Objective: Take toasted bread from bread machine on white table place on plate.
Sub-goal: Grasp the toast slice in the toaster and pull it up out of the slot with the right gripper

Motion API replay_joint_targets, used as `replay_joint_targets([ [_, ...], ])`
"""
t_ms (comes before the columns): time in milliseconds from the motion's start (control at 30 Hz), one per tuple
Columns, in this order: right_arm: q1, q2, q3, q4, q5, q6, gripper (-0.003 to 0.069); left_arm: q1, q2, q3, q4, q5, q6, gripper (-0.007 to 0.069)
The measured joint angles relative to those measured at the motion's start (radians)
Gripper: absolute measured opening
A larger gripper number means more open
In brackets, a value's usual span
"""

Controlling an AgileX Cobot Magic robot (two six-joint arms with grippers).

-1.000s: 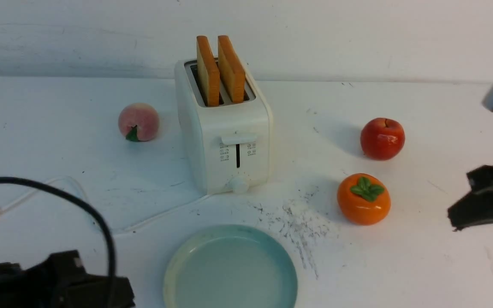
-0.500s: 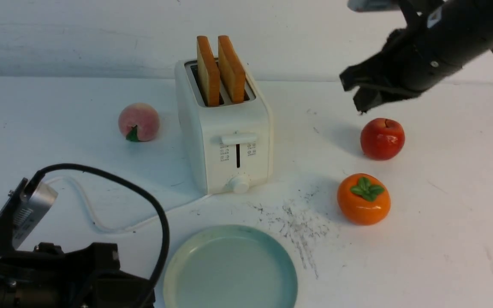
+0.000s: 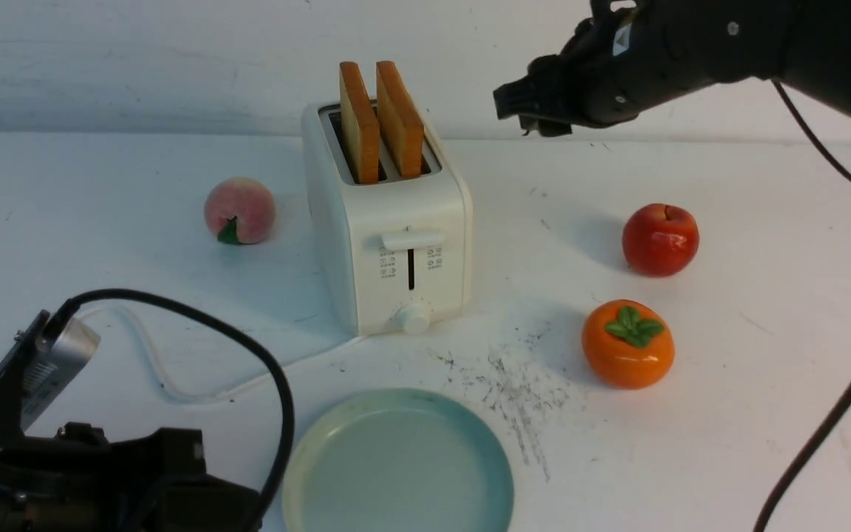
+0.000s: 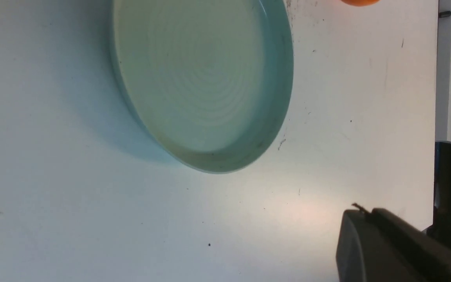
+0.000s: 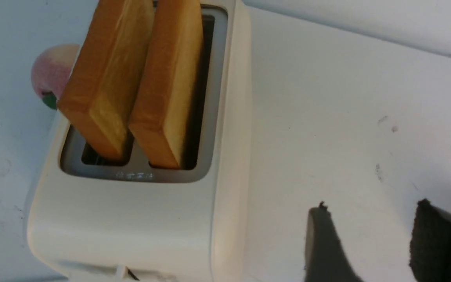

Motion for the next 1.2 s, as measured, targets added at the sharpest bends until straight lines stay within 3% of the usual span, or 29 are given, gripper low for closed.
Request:
replay_joint_targets([
  [133,0.0,0.047,0.0,-0.001,-0.079,0.053,0.0486,0.0,0.0,0.0,0.008,0.0,0.0,-0.0013],
  [267,0.0,0.075,0.0,0.032,-0.145,0.107,0.0518,0.0,0.0,0.0,0.009,0.0,0.0,-0.0011],
  [467,0.004,0.098,0.0,0.16,-0.232,0.128,0.0524,0.0,0.0,0.0,0.011,0.0,0.0,-0.0002],
  [667,0.046,0.098,-0.028,0.195,-0.253,0.113,0.0526,0.0,0.0,0.0,0.014,0.0,0.0,0.0004],
  [867,0.092,0.118,-0.034,0.158,-0.281,0.073,0.0526,0.0,0.0,0.0,0.018,0.0,0.001,0.0011],
  [1200,0.089,0.222,-0.035,0.128,-0.354,0.065,0.0526,0.0,0.0,0.0,0.025,0.0,0.001,0.0019],
])
